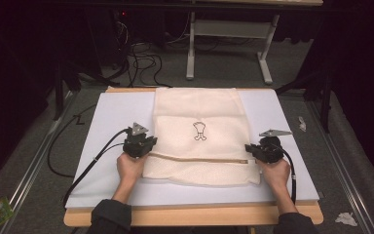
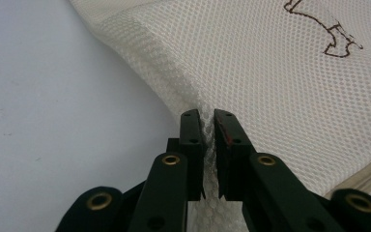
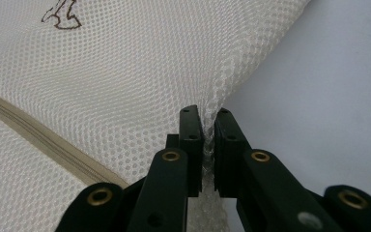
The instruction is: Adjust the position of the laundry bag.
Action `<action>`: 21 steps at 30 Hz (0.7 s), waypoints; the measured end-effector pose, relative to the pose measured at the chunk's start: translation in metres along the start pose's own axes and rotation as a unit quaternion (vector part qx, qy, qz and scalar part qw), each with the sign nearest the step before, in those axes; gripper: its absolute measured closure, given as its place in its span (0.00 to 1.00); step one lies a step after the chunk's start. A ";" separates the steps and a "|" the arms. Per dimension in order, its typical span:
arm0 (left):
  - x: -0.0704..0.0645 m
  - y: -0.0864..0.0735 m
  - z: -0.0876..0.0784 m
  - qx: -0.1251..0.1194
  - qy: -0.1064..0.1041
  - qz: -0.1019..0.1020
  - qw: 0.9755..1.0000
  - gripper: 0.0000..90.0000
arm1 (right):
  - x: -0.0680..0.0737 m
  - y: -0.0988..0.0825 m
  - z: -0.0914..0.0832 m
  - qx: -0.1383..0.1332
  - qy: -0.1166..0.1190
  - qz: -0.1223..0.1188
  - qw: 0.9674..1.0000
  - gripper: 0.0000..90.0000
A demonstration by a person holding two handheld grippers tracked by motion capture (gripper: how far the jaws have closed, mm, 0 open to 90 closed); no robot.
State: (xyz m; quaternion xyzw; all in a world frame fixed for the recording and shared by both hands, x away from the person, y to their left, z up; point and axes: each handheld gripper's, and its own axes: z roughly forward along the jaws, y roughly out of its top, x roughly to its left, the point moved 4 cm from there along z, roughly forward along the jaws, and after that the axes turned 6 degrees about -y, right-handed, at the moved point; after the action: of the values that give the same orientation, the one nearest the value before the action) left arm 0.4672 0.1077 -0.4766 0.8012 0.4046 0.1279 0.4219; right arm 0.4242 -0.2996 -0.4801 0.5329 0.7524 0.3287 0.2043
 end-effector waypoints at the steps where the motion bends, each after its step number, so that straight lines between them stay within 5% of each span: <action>1: 0.000 0.000 0.000 0.001 0.000 0.001 1.000 0.91 | -0.001 -0.001 0.001 0.003 0.001 0.003 1.000 0.94; 11: 0.000 -0.003 0.000 0.002 0.014 0.010 1.000 0.83 | -0.003 -0.004 0.007 0.008 -0.006 0.004 1.000 0.88; 21: -0.009 -0.009 -0.006 -0.017 0.005 0.030 0.999 0.68 | -0.007 -0.006 0.003 -0.011 -0.019 0.023 0.999 0.61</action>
State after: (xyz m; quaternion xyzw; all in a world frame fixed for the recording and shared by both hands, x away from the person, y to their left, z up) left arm 0.4536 0.1069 -0.4788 0.8048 0.3803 0.1515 0.4298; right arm 0.4248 -0.3066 -0.4864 0.5538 0.7323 0.3314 0.2174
